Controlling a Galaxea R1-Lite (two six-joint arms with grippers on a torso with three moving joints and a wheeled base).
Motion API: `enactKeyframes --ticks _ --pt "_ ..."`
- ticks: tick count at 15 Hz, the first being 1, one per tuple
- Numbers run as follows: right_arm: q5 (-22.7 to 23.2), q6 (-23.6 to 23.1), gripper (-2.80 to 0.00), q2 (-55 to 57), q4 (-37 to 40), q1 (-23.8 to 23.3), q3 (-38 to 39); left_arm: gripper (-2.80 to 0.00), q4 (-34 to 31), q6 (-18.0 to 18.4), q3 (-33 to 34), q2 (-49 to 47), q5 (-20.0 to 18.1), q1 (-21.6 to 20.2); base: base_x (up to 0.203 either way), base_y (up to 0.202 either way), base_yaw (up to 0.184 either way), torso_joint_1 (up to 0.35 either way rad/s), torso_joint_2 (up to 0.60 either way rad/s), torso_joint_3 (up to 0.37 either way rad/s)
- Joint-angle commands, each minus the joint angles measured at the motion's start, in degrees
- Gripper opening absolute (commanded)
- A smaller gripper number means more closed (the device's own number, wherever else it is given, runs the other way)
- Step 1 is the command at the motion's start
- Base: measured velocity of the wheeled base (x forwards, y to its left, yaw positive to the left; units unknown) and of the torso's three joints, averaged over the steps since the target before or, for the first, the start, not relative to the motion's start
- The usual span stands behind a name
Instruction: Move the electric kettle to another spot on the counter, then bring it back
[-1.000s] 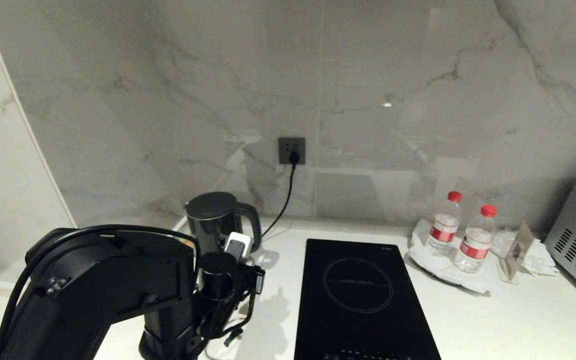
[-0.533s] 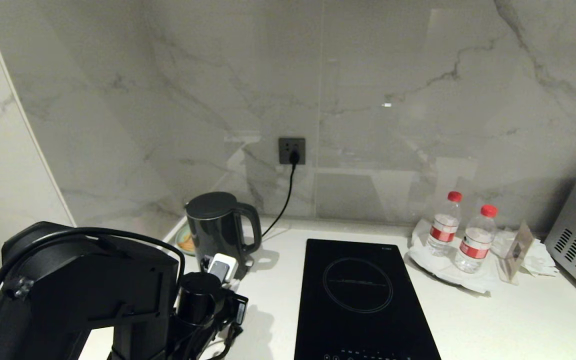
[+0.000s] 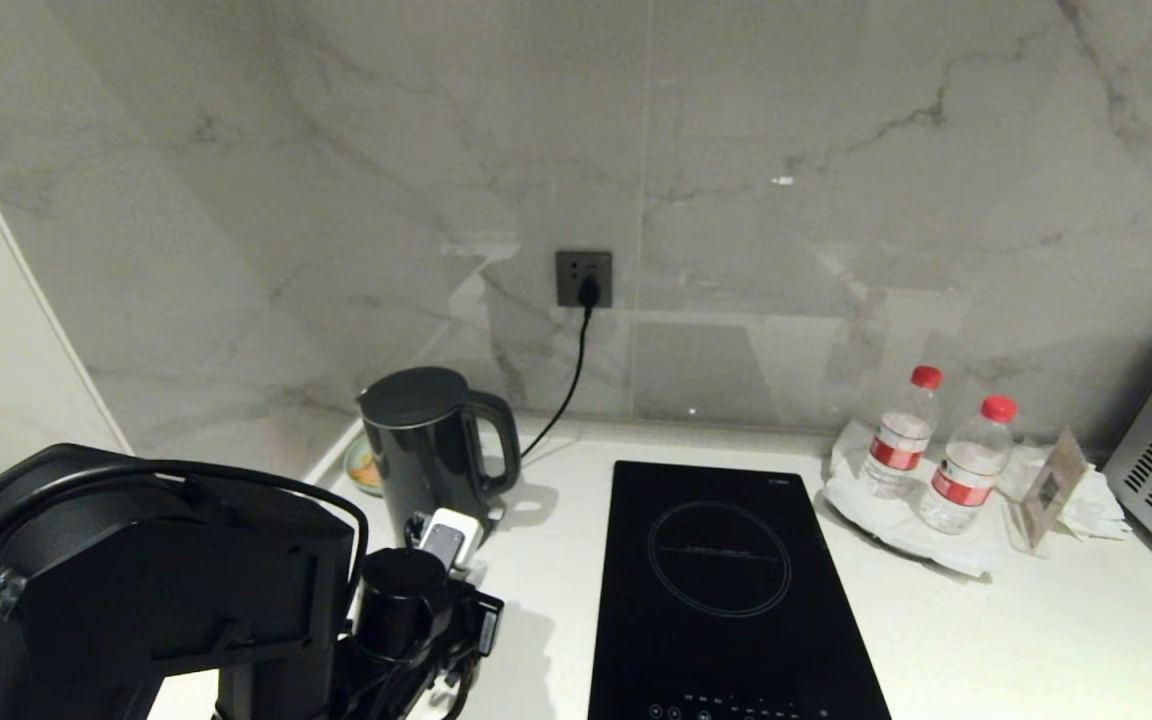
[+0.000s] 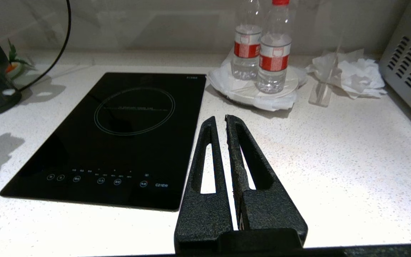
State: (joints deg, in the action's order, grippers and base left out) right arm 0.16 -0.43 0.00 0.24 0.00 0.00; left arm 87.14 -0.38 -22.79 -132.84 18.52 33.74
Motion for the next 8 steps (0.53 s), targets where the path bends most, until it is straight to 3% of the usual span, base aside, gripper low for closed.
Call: enactKeyframes --ticks 1,8 --pt "0.02 -0.01 -2.80 0.00 0.02 0.00 0.00 -2.80 0.52 0.11 -0.82 0.72 0.20 0.01 0.000 0.000 0.000 0.005 0.01 -0.188" --pt "0.02 -0.01 -2.80 0.00 -0.06 0.00 0.00 -2.80 0.52 0.20 -1.20 0.74 0.20 0.18 0.000 0.000 0.000 0.004 0.00 -0.198"
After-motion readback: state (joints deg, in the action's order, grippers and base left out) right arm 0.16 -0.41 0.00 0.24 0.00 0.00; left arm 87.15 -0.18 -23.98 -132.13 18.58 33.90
